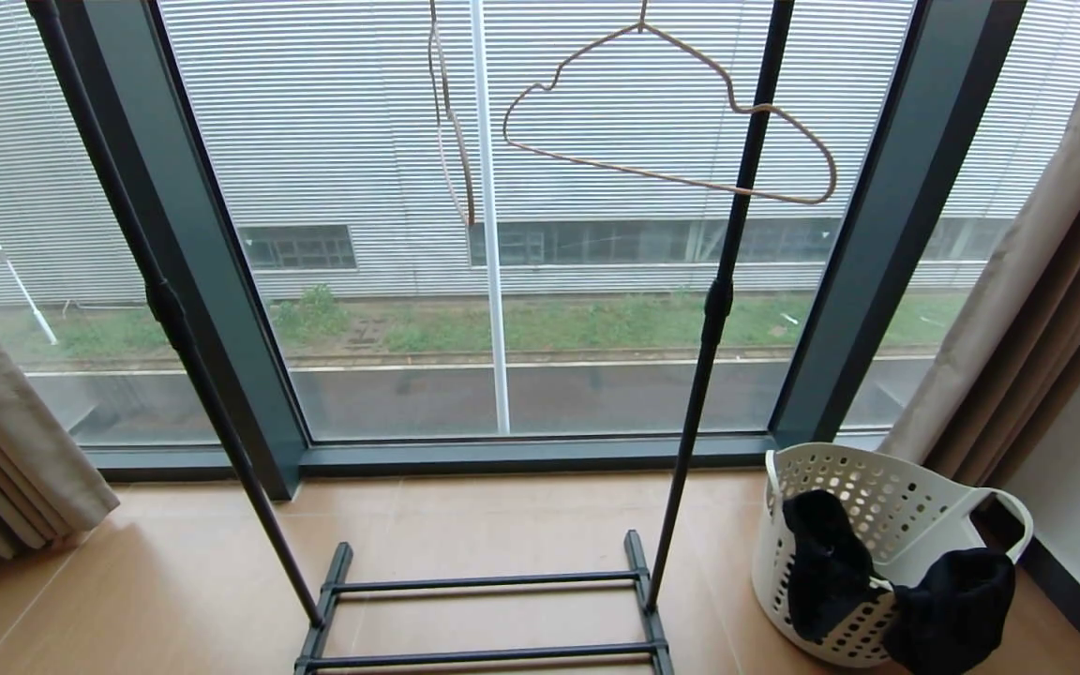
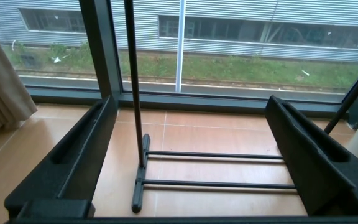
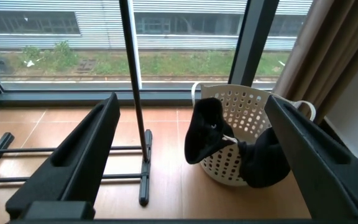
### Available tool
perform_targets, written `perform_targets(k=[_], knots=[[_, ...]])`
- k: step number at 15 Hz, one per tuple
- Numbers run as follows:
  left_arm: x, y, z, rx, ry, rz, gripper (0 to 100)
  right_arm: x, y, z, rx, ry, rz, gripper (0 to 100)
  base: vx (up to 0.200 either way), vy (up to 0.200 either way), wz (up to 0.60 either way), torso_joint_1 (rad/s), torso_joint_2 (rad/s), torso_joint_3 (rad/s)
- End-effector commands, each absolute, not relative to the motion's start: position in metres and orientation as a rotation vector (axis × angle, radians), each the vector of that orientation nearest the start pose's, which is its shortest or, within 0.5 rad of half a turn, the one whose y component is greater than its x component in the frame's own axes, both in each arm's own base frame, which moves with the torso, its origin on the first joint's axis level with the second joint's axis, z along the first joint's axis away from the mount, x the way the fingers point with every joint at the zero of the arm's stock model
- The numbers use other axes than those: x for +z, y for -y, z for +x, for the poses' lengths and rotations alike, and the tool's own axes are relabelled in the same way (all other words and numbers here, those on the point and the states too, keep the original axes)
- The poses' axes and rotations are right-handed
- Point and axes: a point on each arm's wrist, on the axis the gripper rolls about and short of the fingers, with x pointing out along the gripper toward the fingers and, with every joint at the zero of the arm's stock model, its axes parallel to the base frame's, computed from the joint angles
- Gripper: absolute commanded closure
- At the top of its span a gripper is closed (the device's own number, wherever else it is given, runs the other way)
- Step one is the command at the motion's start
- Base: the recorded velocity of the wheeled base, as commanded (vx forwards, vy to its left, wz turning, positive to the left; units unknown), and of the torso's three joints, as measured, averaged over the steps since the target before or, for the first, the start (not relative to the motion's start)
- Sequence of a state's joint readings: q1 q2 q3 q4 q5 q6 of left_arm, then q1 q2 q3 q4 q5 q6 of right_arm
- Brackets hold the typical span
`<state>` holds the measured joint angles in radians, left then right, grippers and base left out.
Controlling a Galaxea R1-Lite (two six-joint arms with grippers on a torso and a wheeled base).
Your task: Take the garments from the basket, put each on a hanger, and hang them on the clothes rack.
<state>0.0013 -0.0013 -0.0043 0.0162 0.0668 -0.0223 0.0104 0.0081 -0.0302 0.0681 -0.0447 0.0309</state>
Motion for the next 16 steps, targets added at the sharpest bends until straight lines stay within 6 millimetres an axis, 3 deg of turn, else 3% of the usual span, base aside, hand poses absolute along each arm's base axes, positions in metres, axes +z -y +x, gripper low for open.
perform_targets(k=[1,4,13,16], knots=[[0.0752,-0.0015,-0.0232,0.069,-0.01,-0.023,0,0.0774,0.0013,-0.0247,-0.034,-0.042,0.029,0,0.0,0.0,0.0,-0.119,0.32,0.193],[0.0752,-0.0015,-0.0232,0.069,-0.01,-0.023,0,0.0774,0.0013,-0.0247,-0.034,-0.042,0.029,0,0.0,0.0,0.0,-0.041,0.11,0.074],[0.0752,-0.0015,-0.0232,0.069,-0.01,-0.023,0,0.0774,0.0013,-0.0247,-0.034,-0.042,0.029,0,0.0,0.0,-0.53,-0.001,0.01,0.007],[0.0752,-0.0015,-0.0232,0.069,-0.01,-0.023,0,0.0774,0.0013,-0.0247,-0.034,-0.042,0.029,0,0.0,-0.2,0.0,0.002,0.0,-0.001]])
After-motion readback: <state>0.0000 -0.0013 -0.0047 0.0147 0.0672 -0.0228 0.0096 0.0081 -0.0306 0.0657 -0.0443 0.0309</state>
